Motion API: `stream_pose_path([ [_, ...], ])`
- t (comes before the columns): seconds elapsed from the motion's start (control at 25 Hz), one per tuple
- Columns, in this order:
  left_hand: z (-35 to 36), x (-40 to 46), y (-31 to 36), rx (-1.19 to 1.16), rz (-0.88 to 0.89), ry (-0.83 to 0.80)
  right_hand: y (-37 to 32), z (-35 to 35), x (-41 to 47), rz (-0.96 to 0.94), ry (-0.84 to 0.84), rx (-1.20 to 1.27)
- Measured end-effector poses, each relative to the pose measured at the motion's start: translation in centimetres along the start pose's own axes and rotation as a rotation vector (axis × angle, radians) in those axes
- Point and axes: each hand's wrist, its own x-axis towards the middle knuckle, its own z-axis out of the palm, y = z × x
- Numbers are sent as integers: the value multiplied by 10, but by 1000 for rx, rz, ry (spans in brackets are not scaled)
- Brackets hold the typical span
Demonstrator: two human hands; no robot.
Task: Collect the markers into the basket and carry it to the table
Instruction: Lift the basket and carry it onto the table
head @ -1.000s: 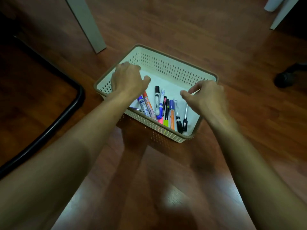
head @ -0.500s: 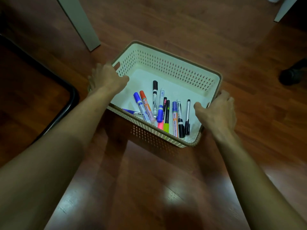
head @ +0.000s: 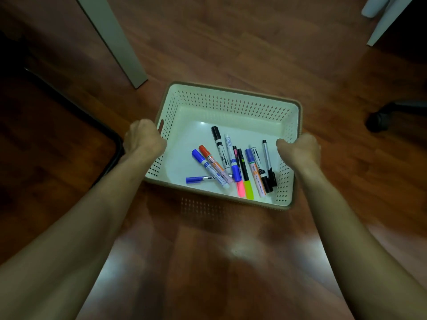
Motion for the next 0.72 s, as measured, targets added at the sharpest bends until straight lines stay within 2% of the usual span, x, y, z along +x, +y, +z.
stream_pose_path([
  [0.28, -160, -63, 46, -53, -47, -19, -100, -137, -40, 46, 33, -57],
  [0.72, -521, -156, 176, -16, -18, -109, -331, -437, -136, 44, 35, -43],
])
